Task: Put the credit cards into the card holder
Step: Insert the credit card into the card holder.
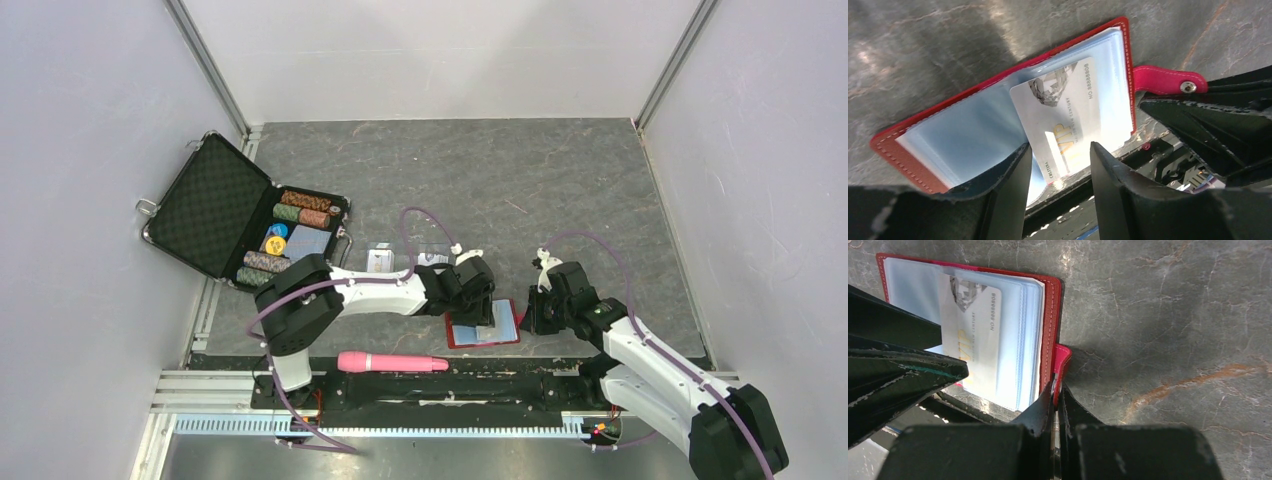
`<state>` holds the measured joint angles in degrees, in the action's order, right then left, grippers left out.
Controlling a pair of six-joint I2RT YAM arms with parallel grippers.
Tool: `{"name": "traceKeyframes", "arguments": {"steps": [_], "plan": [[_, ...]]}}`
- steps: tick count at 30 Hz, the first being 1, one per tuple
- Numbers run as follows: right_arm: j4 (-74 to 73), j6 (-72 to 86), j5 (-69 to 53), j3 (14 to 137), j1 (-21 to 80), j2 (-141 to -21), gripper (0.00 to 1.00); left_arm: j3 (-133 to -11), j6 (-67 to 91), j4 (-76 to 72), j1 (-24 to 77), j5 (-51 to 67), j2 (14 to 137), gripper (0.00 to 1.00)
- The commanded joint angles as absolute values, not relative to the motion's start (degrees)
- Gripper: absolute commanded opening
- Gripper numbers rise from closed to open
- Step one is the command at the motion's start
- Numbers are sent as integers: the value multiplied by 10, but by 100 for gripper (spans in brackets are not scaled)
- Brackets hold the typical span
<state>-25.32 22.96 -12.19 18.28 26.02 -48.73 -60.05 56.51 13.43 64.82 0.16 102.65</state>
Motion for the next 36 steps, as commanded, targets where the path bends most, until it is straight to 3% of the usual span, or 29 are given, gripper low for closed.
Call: {"name": "traceKeyframes", "arguments": {"steps": [1,9,21,36], "plan": [[-240,232,-129,176,259,-477,0,-638,531,130,661,12,1062,53],[-238,234,-130,174,258,-478,0,-685,525,144,670,19,1087,54],[-237,237,-133,177,259,-475,0,-627,587,43,670,53,1050,58],[-264,230,-118,211,258,-461,3,-662,495,250,669,-43,987,69]]}}
